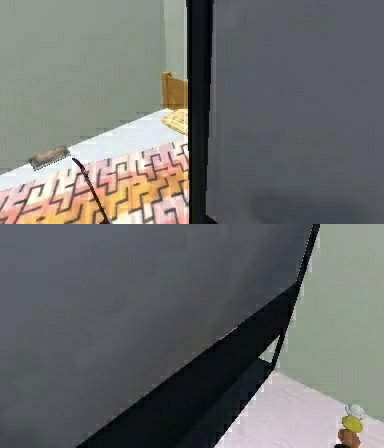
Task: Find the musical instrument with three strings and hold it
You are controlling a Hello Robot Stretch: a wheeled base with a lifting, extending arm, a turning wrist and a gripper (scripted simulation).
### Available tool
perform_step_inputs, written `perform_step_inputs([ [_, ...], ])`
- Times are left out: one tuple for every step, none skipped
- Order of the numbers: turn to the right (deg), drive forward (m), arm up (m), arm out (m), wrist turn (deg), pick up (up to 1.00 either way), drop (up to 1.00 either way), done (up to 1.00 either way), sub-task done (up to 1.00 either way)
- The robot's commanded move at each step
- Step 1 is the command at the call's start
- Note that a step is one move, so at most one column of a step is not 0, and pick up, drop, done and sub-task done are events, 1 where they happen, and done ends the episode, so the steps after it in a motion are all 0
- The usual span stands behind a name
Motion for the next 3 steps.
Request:
perform_step_inputs([
  [-45.0,0.00,0.00,0.00,0.0,0.00,0.00,0.00,0.00],
  [-45.0,0.00,0.00,0.00,0.0,0.00,0.00,0.00,0.00],
  [-27.0,0.00,0.00,0.00,0.0,0.00,0.00,0.00,0.00],
])
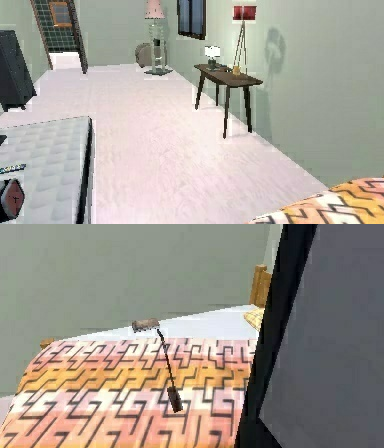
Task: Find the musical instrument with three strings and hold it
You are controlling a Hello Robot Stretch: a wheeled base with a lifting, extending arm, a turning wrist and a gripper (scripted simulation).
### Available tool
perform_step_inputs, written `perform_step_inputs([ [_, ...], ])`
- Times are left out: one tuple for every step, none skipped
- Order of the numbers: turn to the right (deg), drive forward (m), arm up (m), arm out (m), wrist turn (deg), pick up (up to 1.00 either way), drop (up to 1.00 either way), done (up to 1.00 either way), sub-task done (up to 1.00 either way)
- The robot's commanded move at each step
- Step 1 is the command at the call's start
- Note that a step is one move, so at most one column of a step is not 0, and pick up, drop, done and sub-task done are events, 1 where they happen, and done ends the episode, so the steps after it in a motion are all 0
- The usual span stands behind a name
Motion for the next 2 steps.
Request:
perform_step_inputs([
  [0.0,0.00,0.50,0.00,0.0,0.00,0.00,0.00,0.00],
  [0.0,0.00,0.18,0.00,0.0,0.00,0.00,0.00,0.00],
])
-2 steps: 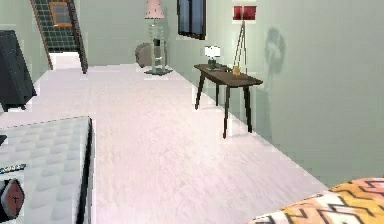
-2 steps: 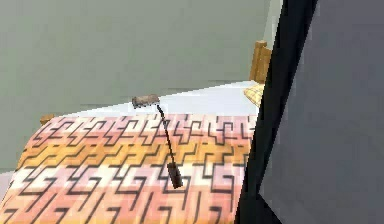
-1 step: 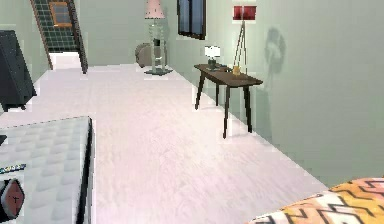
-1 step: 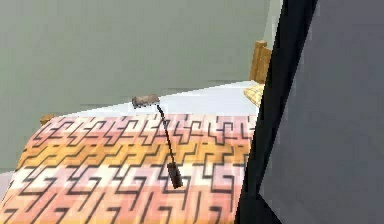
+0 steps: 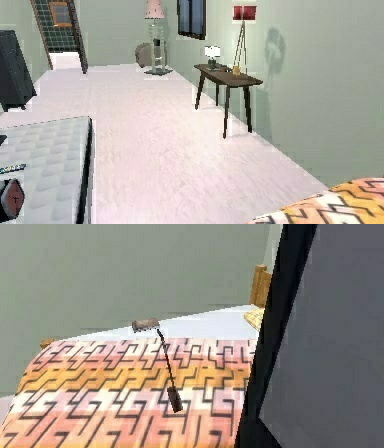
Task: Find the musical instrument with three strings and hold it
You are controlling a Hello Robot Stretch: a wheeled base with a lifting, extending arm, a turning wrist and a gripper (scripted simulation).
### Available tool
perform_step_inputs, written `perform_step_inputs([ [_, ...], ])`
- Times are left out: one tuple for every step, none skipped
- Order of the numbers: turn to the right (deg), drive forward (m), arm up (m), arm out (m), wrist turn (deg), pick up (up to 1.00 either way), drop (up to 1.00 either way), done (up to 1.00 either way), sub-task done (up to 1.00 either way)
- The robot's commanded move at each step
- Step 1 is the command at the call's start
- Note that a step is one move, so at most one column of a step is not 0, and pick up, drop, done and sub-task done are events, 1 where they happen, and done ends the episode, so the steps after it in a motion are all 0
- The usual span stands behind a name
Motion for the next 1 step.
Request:
perform_step_inputs([
  [0.0,0.00,0.00,0.32,0.0,0.00,0.00,0.00,0.00],
])
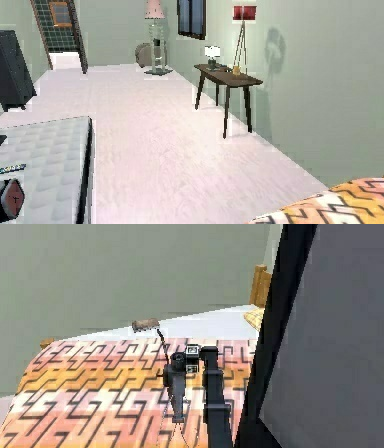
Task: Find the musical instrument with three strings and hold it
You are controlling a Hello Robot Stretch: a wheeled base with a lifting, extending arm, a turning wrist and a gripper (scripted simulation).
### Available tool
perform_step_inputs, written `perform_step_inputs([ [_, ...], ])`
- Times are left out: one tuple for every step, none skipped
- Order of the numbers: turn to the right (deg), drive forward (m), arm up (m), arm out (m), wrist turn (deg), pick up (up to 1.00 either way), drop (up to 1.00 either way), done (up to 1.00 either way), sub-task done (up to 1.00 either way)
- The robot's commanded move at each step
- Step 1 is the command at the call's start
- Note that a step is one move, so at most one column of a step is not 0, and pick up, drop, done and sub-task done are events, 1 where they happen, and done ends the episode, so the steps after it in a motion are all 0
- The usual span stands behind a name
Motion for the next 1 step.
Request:
perform_step_inputs([
  [0.0,0.00,0.00,0.00,45.0,0.00,0.00,0.00,0.00],
])
